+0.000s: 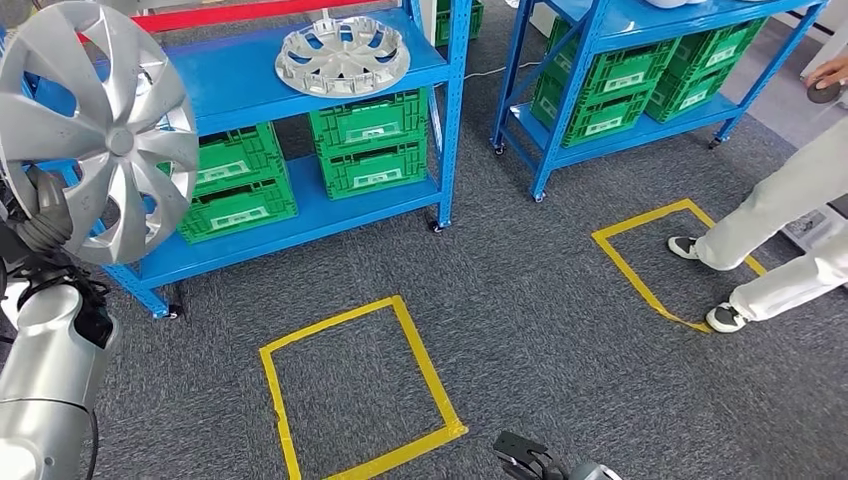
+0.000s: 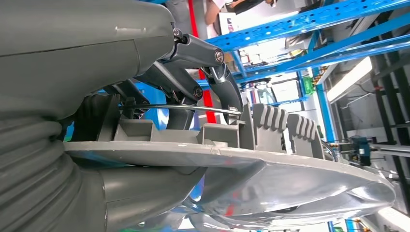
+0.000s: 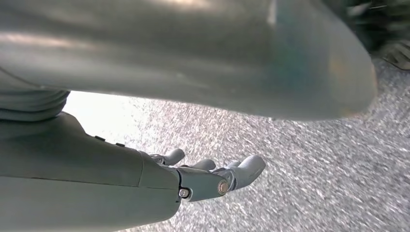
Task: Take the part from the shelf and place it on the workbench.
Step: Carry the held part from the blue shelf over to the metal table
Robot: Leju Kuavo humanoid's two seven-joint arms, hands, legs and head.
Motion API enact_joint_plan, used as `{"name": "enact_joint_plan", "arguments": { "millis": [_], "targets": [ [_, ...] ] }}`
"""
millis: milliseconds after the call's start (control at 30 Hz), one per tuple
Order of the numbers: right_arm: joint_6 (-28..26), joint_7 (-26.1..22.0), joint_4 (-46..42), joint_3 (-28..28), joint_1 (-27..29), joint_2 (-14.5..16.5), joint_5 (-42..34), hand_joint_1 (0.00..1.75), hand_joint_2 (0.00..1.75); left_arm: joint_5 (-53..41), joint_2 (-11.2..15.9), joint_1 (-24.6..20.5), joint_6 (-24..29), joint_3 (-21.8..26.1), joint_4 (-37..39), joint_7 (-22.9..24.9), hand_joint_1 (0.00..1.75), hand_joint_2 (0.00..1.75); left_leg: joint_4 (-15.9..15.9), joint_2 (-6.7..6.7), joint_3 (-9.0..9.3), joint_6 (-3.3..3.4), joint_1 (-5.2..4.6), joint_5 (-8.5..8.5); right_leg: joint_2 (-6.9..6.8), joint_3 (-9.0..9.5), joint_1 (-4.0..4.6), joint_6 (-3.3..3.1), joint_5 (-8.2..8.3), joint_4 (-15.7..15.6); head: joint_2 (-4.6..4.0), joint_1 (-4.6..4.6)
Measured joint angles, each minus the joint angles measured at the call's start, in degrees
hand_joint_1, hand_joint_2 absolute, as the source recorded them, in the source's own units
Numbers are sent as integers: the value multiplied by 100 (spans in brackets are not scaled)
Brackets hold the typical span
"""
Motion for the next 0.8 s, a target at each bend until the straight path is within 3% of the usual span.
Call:
{"name": "enact_joint_plan", "arguments": {
  "millis": [67,100,167,233,300,333,367,400,433,467,500,567,600,667,700,733,800],
  "targets": [
    [0,3,-1,1,-15,-1,0,0,0,-1,1,21,20,0,-31,1,175,175,-3,1,-56,-69,0,99,7,376,33,-79,-98,-598,0,-1],
    [0,8,-2,1,-19,-2,0,0,0,-2,1,23,28,0,-44,0,175,175,-21,3,-66,-108,4,150,11,423,55,-119,-136,-718,0,2],
    [-4,18,-2,1,-14,-2,0,0,0,-2,2,27,38,0,-55,-1,175,175,-49,-1,-83,-181,14,209,7,370,46,-198,-40,-762,0,9],
    [-10,23,-2,1,-11,-2,0,0,0,-2,14,36,46,0,-61,-2,175,175,153,-11,-180,-234,16,-79,-6,271,14,-278,102,-793,0,2],
    [-11,24,-2,1,-12,-2,0,0,0,-2,25,44,54,0,-62,-2,175,175,767,-15,-340,-267,22,-647,-12,125,8,-320,237,-798,0,-7],
    [-11,26,-2,1,-10,-2,0,0,0,-2,28,50,58,0,-62,-2,175,175,1133,-15,-400,-281,23,-843,-12,42,10,-323,302,-795,0,-8],
    [-11,27,-2,1,-7,-2,0,0,0,-3,29,60,62,0,-61,-1,175,175,1416,-15,-415,-290,23,-910,-12,-46,11,-322,369,-789,0,-8],
    [-11,28,-2,1,-4,-2,-1,0,0,-5,28,70,66,0,-61,-1,175,175,1548,-15,-359,-292,23,-851,-12,-136,11,-315,435,-780,0,-8],
    [-11,29,-2,1,-2,-2,-1,0,0,-11,28,78,69,0,-62,0,175,175,1488,-14,-211,-288,23,-708,-12,-226,9,-304,498,-767,0,-8],
    [-11,29,-2,1,-2,-2,-3,0,0,-19,27,82,70,0,-66,0,175,175,1240,-14,27,-278,23,-570,-12,-308,7,-290,555,-748,0,-8],
    [-11,27,-2,1,-3,-2,-7,0,0,-28,27,81,71,0,-74,0,175,175,860,-15,332,-264,18,-551,-10,-383,11,-268,605,-727,0,-8],
    [-13,-19,-2,1,-3,-2,-43,0,0,-51,25,79,70,-2,-103,-2,175,175,159,-24,802,-214,-5,-695,-9,-476,23,-212,704,-694,0,-3],
    [-14,-57,-2,1,-3,-2,-68,0,0,-59,22,79,68,-3,-113,-2,175,175,-19,-28,897,-180,-22,-774,-8,-501,28,-177,761,-701,0,-2],
    [-16,-119,-2,0,7,-2,-108,0,0,-70,15,83,64,-5,-116,-3,175,175,-76,-17,845,-88,-22,-706,-5,-533,31,-103,849,-731,0,-3],
    [-12,-131,-2,1,14,-1,-115,0,0,-73,9,84,64,-7,-115,-2,175,175,-82,-7,800,-30,-11,-642,-4,-574,27,-67,777,-688,0,-1],
    [8,-136,-2,1,21,-1,-116,0,0,-75,3,85,63,-8,-115,-2,175,175,-93,4,734,22,3,-570,-3,-639,22,-35,600,-547,0,2],
    [45,-161,-2,1,25,-1,-119,0,0,-80,-8,83,63,-9,-116,-2,175,175,-98,13,569,90,10,-429,-3,-835,4,10,31,68,0,10]
  ]
}}
